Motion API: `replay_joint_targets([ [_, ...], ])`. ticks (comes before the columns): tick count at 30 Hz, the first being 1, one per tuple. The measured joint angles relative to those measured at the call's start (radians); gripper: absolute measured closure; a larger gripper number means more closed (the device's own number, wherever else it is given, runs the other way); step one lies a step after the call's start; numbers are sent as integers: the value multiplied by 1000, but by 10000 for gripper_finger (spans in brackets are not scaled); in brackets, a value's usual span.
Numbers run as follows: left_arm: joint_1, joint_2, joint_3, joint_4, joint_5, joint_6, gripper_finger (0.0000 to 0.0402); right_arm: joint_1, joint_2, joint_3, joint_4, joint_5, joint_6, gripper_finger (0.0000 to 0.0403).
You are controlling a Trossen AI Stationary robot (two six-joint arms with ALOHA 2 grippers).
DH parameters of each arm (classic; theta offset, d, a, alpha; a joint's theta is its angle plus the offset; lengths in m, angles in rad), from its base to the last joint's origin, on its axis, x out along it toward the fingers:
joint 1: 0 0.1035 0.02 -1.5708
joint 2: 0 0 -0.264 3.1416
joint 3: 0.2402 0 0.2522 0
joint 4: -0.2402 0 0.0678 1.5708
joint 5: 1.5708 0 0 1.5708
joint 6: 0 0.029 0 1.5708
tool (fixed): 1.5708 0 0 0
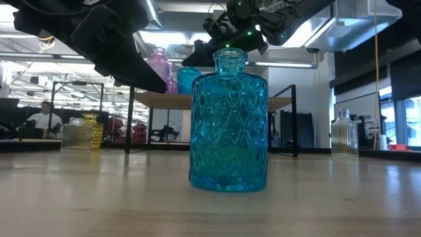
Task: Sort vases onto shelf
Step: Put the blue flower vase on the shelf aligned with the other blue flower vase
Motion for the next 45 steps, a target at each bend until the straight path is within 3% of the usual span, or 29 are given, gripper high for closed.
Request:
replay_joint_targets([
  [7, 0, 0, 0, -1, 0, 0, 269, 14, -40, 72, -156, 5, -2, 171],
  [19, -11, 0, 0, 8, 5, -2, 269, 138, -309, 79, -640, -4, 8, 171],
  [24, -11, 0, 0, 22, 7, 0, 269, 229, -377, -10, -765, -93, 80, 171],
  [29, -11, 0, 0, 18, 98, -30, 269, 359, -397, -209, -718, -156, 137, 171],
  [33, -15, 0, 0, 18, 189, -56, 269, 475, -395, -369, -555, -186, 169, 171],
  [39, -57, 42, 0, 65, 163, -69, 269, 607, -393, -548, -267, -184, 222, 171],
  [45, -91, 149, 0, 157, 153, -103, 269, 662, -337, -606, -25, -177, 292, 171],
])
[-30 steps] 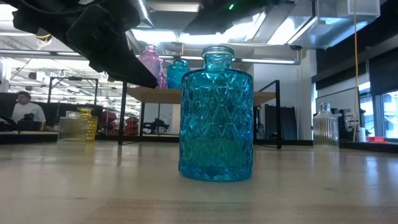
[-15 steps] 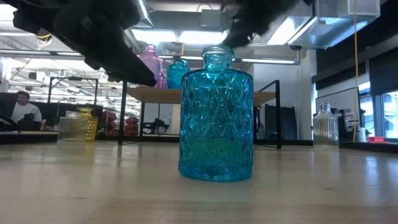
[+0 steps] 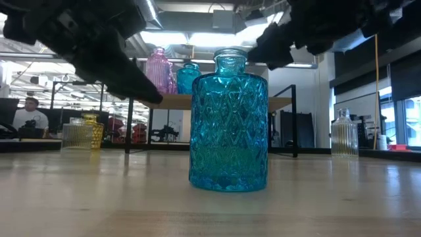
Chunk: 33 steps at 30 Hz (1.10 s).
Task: Sort vases onto shelf
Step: Put the blue flower vase on the shelf aligned with the other blue flower vase
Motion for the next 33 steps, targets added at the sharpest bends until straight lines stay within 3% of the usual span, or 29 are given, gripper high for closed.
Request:
replay_joint_targets([
  [5, -18, 91, -1, 17, -26, -77, 269, 41, 86, 0, 148, 4, 15, 171],
  [12, -30, 179, 0, 20, -48, -185, 269, 66, 160, 0, 260, 98, 33, 171],
  [33, -20, 184, 0, 21, -80, -164, 269, 65, 302, 21, 442, 36, 40, 171],
])
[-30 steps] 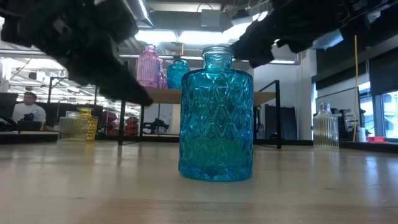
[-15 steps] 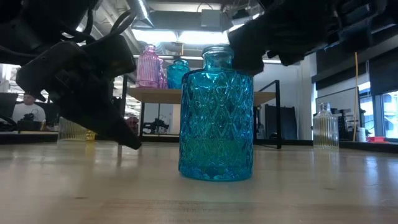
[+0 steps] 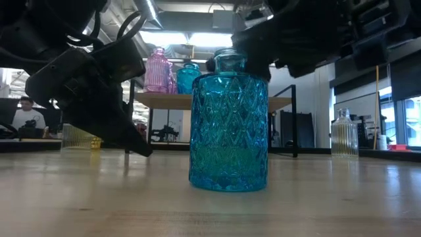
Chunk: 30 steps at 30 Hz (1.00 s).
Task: Sort vases onto shelf
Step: Put the blue flower vase on the shelf aligned with the other blue flower vase
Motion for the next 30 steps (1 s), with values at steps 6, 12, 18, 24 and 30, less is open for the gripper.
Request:
replay_joint_targets([
  [6, 14, 0, 0, -2, 2, 8, 269, -6, 12, 23, -18, -10, -19, 171],
  [12, 22, 0, 0, -5, 3, 29, 269, -40, 12, 23, -64, -10, -6, 171],
  [18, 28, 0, 0, -5, 5, 36, 269, -49, 11, 23, -84, -13, -6, 176],
  [24, 36, 0, 0, -7, 5, 36, 269, -48, 10, 24, -83, 30, -26, 252],
  [30, 36, 0, 0, -8, 1, 61, 269, -48, 8, 25, -82, 78, -46, 338],
])
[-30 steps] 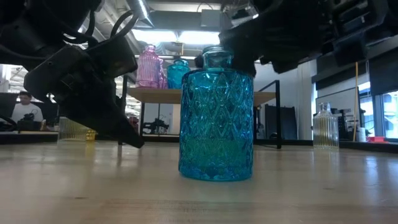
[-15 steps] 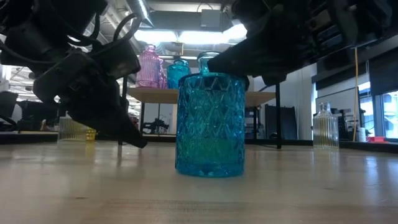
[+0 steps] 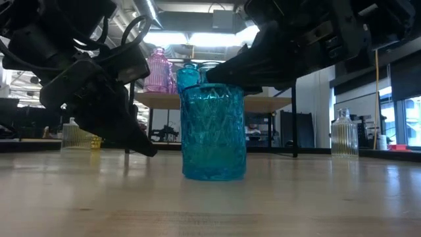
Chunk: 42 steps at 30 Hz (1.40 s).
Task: Sort vases onto shelf
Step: Put the blue flower vase on the shelf aligned with the other blue flower vase
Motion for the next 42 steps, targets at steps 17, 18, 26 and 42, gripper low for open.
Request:
replay_joint_targets([
  [17, -3, -12, 0, -9, 10, 49, 269, 1, -44, -3, -65, 101, -54, 328],
  [18, -7, -20, 0, -9, 9, 55, 269, 1, -55, -3, -79, 114, -54, 327],
  [26, -63, -102, 1, -21, 5, 150, 269, -15, -119, -3, -152, 174, -56, 323],
  [42, -137, -199, 0, -23, -106, 220, 269, -220, -235, 76, -166, 146, -212, 322],
])
